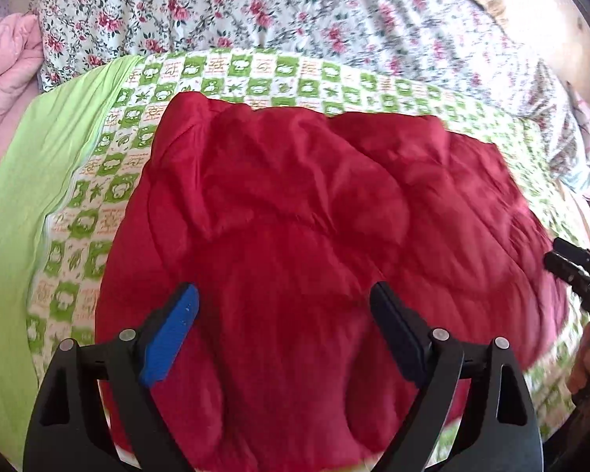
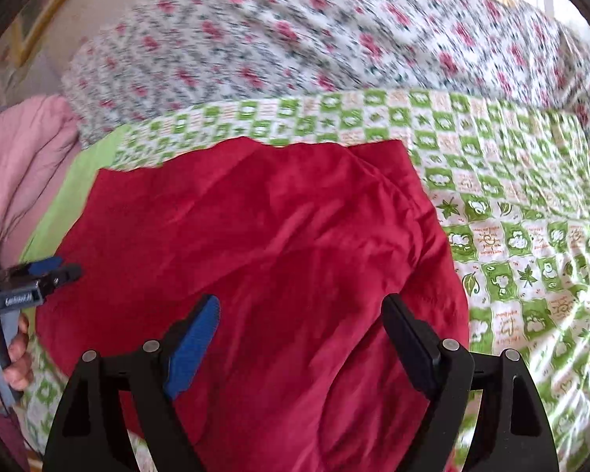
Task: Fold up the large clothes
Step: 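Release the jacket and lift both grippers away from it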
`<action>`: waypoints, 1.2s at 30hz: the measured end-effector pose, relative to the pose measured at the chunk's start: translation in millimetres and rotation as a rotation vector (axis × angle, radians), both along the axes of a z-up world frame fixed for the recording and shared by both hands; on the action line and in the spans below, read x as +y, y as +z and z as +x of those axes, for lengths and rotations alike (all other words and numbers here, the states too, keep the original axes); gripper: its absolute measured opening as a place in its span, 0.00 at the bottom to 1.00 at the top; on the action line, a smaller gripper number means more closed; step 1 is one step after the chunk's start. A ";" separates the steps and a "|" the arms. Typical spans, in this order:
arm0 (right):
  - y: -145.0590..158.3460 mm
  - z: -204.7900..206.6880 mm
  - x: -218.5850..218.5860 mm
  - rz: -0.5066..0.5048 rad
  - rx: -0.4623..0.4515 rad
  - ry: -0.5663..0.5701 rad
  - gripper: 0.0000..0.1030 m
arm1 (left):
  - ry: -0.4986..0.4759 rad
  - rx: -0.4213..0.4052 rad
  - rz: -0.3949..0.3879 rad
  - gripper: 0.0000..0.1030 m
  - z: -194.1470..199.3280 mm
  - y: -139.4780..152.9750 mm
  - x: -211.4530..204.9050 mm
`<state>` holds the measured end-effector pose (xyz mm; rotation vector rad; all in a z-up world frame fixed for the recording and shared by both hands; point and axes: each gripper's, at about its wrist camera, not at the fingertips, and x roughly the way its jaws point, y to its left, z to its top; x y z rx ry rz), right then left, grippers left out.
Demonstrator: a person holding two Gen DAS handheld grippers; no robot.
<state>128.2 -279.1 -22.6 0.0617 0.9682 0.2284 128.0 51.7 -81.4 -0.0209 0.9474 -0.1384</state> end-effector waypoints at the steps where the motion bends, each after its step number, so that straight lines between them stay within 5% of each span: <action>1: 1.8 -10.1 4.8 -0.009 -0.007 0.025 0.83 | -0.007 0.002 -0.002 0.87 -7.9 0.3 -1.6; 6: -25.6 -31.2 11.8 -0.059 0.069 0.054 0.83 | -0.027 0.033 0.027 0.88 -27.0 -19.7 -5.5; 10: -42.4 -27.1 -2.6 0.004 0.090 0.026 0.85 | -0.019 0.034 0.052 0.90 -24.0 -28.4 -9.0; 26: -12.5 -79.2 -7.4 0.022 0.014 0.007 0.85 | 0.016 0.029 0.067 0.90 -63.5 -18.2 -10.8; 36: -15.3 -121.2 0.0 0.036 0.051 0.044 0.87 | 0.001 0.056 0.125 0.90 -96.8 -29.0 -12.4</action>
